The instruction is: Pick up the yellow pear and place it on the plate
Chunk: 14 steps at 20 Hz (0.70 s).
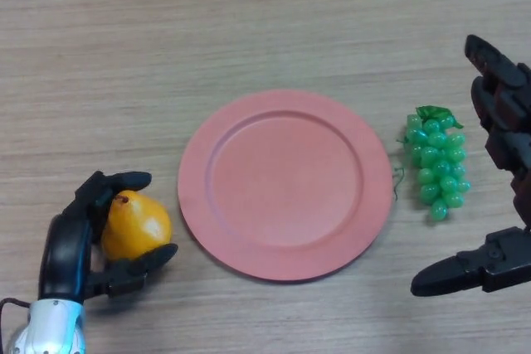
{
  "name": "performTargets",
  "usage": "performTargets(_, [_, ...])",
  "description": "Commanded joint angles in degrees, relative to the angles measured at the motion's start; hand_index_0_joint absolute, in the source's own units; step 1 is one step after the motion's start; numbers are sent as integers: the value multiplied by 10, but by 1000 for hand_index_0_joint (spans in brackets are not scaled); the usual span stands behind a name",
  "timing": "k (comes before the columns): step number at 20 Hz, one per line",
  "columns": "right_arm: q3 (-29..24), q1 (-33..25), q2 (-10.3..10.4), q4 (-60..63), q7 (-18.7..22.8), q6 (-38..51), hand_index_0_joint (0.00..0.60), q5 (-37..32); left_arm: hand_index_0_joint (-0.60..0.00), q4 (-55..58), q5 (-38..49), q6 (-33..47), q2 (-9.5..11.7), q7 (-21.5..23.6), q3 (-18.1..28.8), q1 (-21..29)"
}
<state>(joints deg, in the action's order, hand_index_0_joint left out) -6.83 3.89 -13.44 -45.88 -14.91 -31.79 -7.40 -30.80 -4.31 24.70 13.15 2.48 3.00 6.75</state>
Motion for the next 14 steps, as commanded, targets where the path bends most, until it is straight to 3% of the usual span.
performTargets(1, [-26,-17,-8,-42,14,76,0,-20,-600,22,-42,70,28,17,11,10])
performTargets(6, [-39,-14,-8,-55,14,68,0,-39,-600,138,-61,94,35,40,33,-28])
performTargets(8, [-44,-12,-10,-61,11,64,0,-38,-600,198,-44,75,32,26,35,-28])
performTargets(11, [-54,-7,-8,-77,5,51,0,-47,-600,248,-46,50,20,-7,8,-1])
performTargets(14, [-56,1,-2,-81,17,68,0,-51,-600,224,-42,17,6,-64,-27,70])
